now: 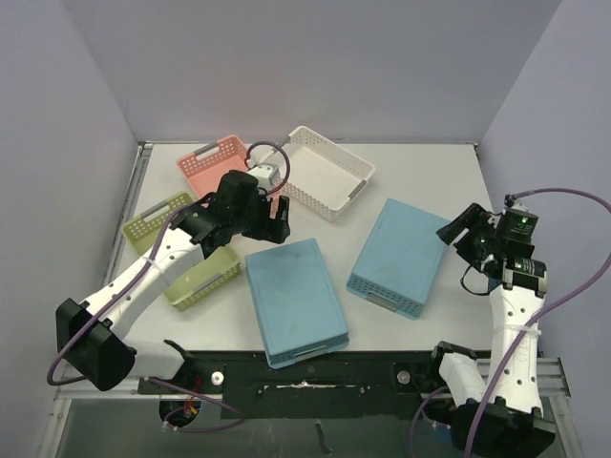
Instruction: Turn the large container upside down
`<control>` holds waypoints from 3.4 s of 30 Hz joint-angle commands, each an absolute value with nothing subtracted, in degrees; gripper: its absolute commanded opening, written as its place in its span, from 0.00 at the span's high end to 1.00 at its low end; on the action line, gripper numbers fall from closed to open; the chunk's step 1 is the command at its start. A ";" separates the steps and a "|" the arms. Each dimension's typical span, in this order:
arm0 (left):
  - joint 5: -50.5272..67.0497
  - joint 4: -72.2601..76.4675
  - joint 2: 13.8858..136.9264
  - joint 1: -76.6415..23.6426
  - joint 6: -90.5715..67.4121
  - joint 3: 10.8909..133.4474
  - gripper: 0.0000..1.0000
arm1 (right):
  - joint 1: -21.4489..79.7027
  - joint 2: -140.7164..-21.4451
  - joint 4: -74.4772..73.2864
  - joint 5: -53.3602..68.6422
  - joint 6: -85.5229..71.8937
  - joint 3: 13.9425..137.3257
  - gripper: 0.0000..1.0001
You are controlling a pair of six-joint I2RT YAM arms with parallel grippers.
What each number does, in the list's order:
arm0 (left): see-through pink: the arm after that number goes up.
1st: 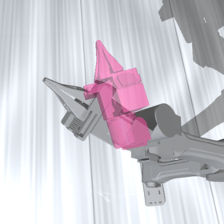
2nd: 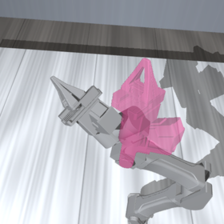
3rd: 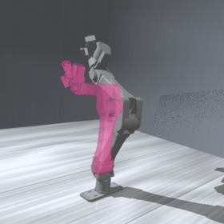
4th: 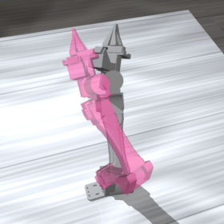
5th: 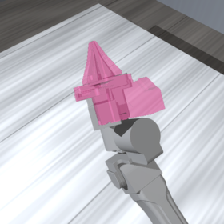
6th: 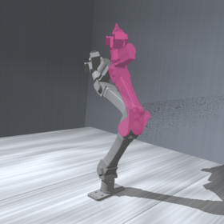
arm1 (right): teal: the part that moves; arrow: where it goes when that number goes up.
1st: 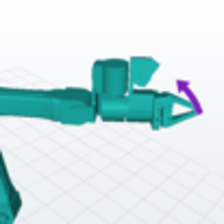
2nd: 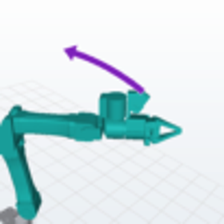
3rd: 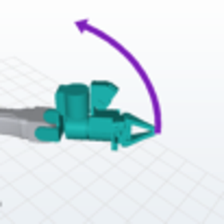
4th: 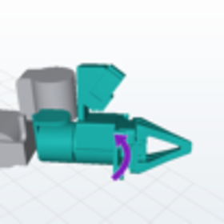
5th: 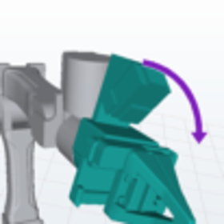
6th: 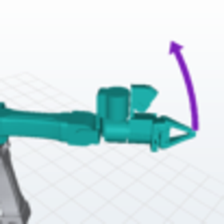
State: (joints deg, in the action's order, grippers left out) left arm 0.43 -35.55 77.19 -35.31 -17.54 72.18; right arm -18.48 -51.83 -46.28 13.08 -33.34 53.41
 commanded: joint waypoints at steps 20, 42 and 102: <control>-1.18 -39.10 62.74 -36.66 -31.86 51.29 0.22 | 38.24 -70.64 -39.54 -4.00 -52.41 51.15 0.27; 6.12 -28.73 68.11 -38.34 -33.19 47.30 0.21 | 3.87 -74.34 -37.56 -7.43 -36.53 52.32 0.27; 16.59 -13.98 83.79 -48.07 -31.87 62.15 0.21 | -21.17 -100.28 -28.79 -2.77 -30.03 75.85 0.27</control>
